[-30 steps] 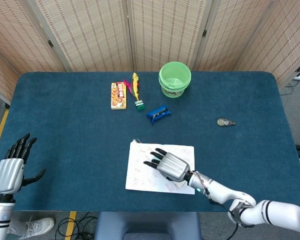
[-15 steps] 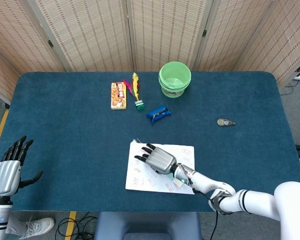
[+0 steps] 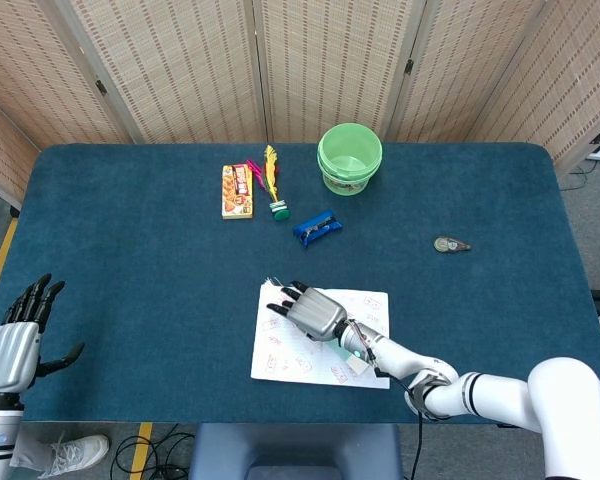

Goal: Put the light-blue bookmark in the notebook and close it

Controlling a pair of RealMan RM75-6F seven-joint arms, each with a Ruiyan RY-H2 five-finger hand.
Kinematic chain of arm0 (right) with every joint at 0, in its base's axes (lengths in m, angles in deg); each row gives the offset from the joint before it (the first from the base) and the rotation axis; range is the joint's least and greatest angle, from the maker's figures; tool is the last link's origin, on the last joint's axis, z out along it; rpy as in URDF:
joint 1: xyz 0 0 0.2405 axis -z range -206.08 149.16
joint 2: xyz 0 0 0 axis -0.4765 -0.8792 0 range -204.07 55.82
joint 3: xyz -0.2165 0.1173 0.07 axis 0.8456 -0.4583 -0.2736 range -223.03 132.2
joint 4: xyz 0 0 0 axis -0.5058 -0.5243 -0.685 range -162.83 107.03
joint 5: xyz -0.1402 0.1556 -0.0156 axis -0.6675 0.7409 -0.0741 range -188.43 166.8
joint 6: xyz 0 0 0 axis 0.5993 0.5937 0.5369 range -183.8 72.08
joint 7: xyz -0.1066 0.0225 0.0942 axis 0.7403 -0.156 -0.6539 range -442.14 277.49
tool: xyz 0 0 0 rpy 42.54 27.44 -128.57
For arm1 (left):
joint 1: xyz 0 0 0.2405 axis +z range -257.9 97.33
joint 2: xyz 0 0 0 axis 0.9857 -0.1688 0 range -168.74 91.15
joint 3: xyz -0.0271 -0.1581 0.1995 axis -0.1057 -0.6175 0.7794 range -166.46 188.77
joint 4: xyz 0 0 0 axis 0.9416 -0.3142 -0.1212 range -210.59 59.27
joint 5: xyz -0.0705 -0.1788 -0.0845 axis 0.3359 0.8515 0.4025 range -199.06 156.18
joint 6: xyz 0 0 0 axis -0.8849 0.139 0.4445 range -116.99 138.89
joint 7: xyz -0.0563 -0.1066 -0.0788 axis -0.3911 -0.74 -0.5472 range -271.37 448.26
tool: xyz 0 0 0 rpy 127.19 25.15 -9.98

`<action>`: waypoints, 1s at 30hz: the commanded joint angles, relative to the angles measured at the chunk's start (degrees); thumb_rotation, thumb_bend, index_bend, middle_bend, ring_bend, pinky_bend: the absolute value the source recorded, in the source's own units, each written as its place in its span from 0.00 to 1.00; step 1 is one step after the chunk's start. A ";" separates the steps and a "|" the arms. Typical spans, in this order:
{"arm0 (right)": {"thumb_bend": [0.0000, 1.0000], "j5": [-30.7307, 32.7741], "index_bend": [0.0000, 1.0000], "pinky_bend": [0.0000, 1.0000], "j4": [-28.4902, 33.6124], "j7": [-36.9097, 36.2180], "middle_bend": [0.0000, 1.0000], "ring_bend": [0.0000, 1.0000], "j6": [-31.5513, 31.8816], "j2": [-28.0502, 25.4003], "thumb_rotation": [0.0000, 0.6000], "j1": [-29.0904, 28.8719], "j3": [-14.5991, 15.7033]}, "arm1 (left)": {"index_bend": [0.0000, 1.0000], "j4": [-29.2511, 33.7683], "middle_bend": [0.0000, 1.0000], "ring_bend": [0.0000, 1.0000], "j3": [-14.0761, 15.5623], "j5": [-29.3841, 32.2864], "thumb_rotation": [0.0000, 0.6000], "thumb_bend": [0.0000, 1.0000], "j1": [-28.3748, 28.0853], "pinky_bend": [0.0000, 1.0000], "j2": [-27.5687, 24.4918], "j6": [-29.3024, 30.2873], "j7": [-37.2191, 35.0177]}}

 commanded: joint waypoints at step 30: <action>0.65 5.22 0.09 0.11 7.43 4.16 0.31 0.07 6.37 -7.06 1.00 2.14 2.87 | 0.11 -0.59 0.03 0.04 -0.93 -1.43 1.00 0.26 0.99 0.16 0.89 -1.27 -1.26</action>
